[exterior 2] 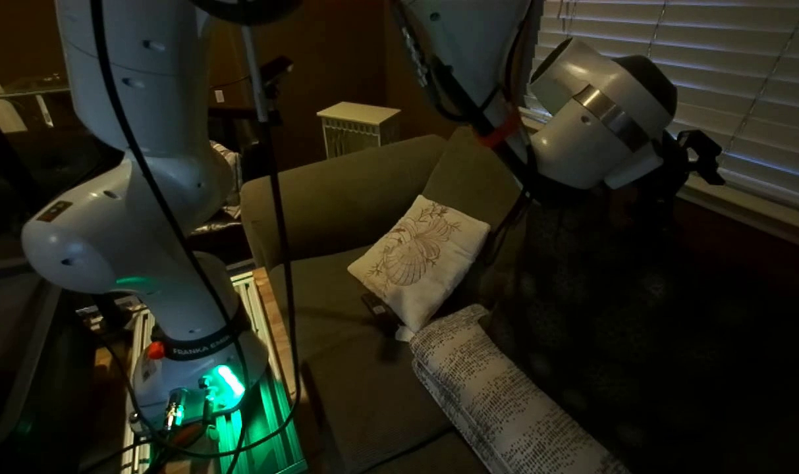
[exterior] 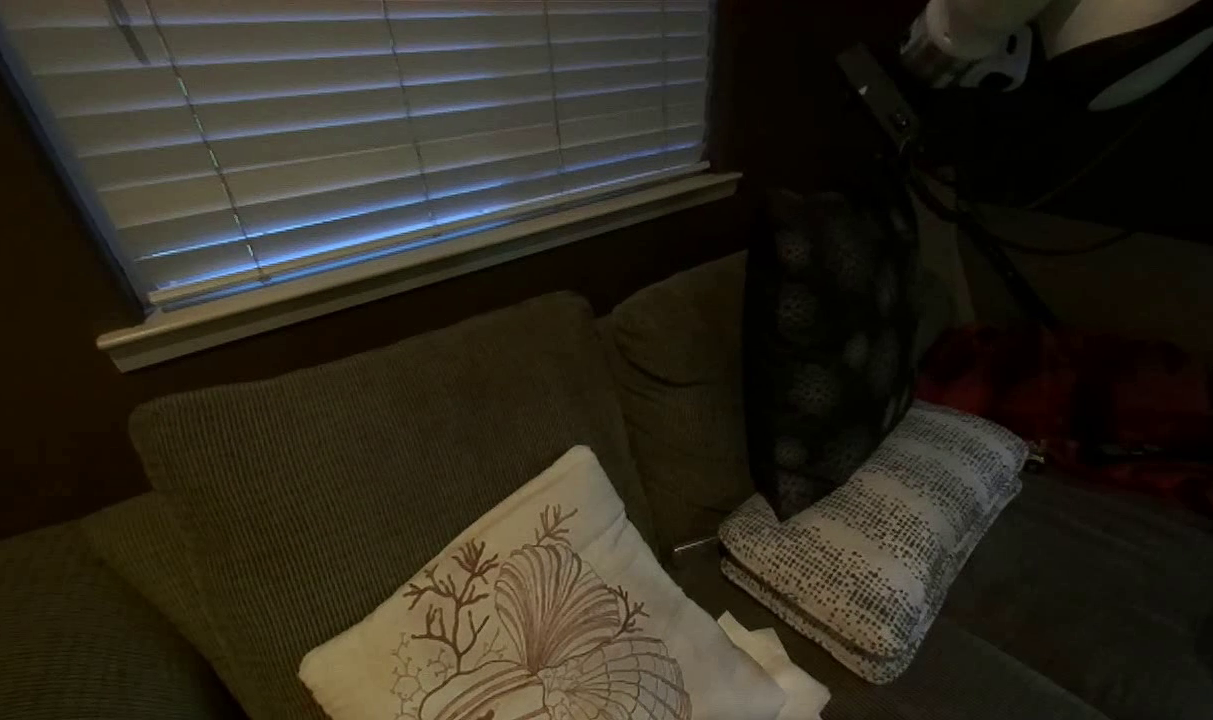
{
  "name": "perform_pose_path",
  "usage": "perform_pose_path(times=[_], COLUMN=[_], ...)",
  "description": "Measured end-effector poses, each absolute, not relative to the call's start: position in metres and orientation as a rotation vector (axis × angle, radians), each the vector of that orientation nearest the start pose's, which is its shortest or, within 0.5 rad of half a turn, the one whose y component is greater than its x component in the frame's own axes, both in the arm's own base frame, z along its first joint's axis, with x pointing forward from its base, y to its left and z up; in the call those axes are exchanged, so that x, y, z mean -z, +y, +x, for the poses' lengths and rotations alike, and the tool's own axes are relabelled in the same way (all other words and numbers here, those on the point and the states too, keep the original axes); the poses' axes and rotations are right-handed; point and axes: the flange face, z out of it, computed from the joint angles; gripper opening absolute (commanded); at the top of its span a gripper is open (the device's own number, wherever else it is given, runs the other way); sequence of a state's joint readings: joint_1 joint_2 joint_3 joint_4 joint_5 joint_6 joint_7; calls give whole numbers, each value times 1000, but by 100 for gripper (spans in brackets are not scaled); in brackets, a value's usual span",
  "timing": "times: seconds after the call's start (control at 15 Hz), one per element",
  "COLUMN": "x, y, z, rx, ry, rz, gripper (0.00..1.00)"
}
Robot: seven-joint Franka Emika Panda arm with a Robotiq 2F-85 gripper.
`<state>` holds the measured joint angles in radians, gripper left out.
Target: Put the brown pillow on the white pillow
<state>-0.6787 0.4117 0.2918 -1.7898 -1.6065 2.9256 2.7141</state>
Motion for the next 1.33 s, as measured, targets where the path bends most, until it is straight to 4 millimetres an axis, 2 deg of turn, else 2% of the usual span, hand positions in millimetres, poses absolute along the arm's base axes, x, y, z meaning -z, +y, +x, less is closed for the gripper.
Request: perform_pose_path(times=[0.27,0.6,0.73,0.93,1.13,1.33], x=[-367,-335,-332,-346,-374,-388], y=[-209,-196,-190,-180,-166,-138], z=[629,621,617,613,612,606], rx=[1174,1068,1056,1092,1170,1208], ry=[1881,1871,1871,1836,1750,1647], rz=[-1688,-1734,-1752,-1781,-1825,-1911], gripper=[100,100,100,100,100,100])
